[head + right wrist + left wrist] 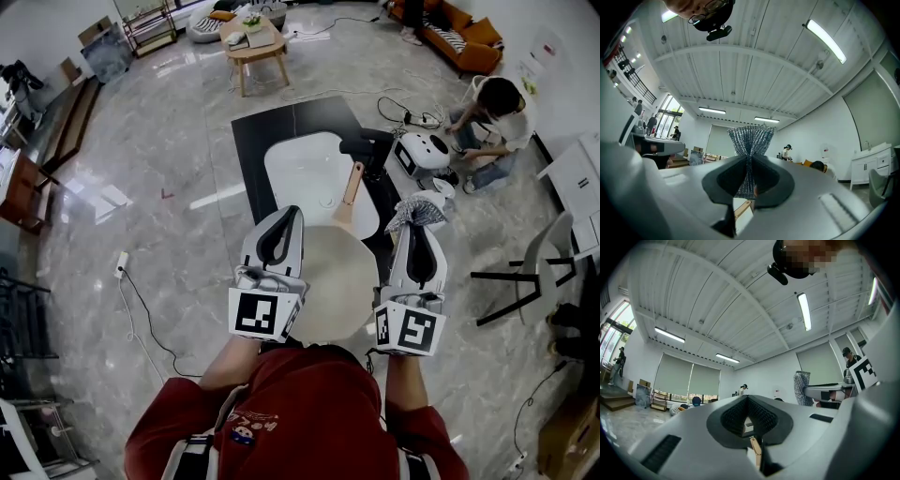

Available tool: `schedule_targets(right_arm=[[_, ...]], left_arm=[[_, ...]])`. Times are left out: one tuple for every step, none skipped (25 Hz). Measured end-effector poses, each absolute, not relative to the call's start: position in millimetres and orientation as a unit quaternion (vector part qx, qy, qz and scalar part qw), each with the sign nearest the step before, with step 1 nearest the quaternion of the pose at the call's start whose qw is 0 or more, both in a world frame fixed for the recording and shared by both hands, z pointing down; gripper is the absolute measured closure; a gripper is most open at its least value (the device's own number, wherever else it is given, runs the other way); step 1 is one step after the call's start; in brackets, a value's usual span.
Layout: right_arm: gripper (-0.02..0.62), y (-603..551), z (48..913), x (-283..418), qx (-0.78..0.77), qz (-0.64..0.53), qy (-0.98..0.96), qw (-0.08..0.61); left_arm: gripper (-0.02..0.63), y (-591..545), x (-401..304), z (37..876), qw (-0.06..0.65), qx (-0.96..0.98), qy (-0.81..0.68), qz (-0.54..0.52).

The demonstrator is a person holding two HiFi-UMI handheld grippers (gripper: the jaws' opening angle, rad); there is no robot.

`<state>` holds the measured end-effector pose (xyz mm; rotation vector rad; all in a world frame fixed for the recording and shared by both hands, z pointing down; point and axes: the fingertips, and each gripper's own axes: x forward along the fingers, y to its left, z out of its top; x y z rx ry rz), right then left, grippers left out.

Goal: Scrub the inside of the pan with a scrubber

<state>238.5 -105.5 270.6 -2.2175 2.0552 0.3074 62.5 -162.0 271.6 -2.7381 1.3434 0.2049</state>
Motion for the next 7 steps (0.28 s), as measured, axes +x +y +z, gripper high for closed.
schedule_targets(right_arm=[[0.545, -105.7, 271.2, 238.2, -0.729, 0.1, 0.676, 0.051], [0.545, -105.9, 271.4, 237.9, -0.728, 0.1, 0.676, 0.051], [0.545, -106.1, 271.2, 237.5, -0.728, 0.1, 0.676, 0.05], [0.545, -106.3, 270.8, 237.2, -0.728, 0.101, 0.677, 0.05], [0.545, -106.3, 270.1, 236.9, -0.727, 0.101, 0.677, 0.049], [0.545, -106.4, 269.4, 236.7, -0.727, 0.102, 0.677, 0.049], [0.545, -106.4, 268.8, 236.4, -0.726, 0.102, 0.678, 0.049]], left_arm=[[0.6, -162.1, 62.4, 271.9, 0.042, -0.895, 0.439, 0.067], [0.601, -162.1, 62.5, 272.0, 0.042, -0.895, 0.439, 0.067], [0.6, -162.1, 62.6, 271.7, 0.041, -0.895, 0.439, 0.067], [0.6, -161.9, 62.8, 271.2, 0.041, -0.895, 0.439, 0.068], [0.601, -161.7, 63.0, 270.8, 0.041, -0.895, 0.439, 0.068], [0.601, -161.4, 63.2, 270.3, 0.041, -0.895, 0.439, 0.068], [0.6, -161.1, 63.5, 269.9, 0.041, -0.895, 0.439, 0.068]])
